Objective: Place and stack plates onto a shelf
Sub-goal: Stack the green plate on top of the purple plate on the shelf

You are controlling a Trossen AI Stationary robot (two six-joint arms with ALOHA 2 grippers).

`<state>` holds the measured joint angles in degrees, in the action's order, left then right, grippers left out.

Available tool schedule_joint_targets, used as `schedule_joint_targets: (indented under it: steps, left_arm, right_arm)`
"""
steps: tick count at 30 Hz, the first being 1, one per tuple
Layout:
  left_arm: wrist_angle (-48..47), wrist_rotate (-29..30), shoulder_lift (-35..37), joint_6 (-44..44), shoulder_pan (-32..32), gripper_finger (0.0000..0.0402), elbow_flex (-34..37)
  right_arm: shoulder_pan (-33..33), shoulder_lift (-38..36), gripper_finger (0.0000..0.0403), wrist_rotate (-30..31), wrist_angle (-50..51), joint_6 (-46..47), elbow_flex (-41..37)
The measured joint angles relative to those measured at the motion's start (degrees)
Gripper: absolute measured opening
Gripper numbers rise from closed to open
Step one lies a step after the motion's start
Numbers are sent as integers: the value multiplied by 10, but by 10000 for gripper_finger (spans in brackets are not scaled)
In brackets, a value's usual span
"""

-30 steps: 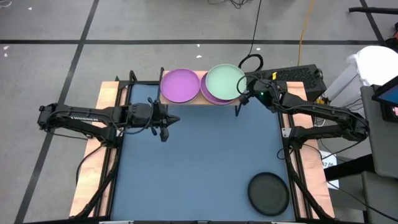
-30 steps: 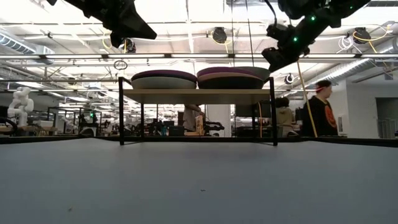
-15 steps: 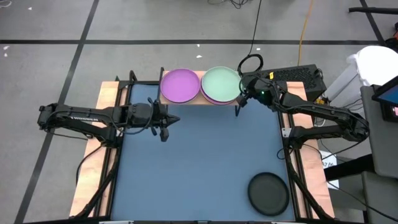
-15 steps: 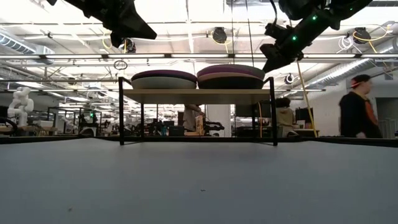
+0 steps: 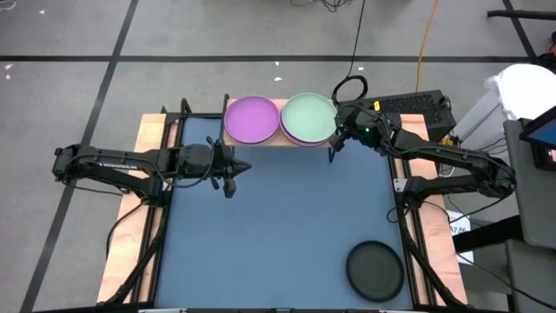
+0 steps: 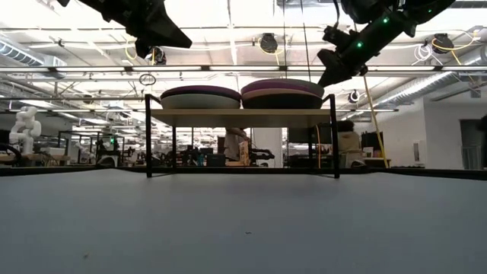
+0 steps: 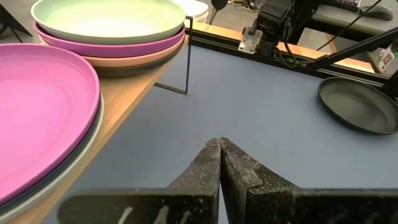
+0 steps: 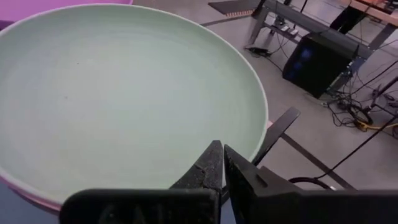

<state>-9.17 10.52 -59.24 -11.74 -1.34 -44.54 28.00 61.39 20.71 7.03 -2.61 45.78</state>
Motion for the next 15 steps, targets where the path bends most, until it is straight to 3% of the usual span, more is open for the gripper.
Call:
schedule_joint_targets:
  steps: [7,15]
  left_arm:
    - [0,0,0,1,0,3,0]
    - [0,0,0,1,0,3,0]
  right_arm:
    - [2,0,0,60,1,-15,0]
    - [21,0,0,60,18,6,-7]
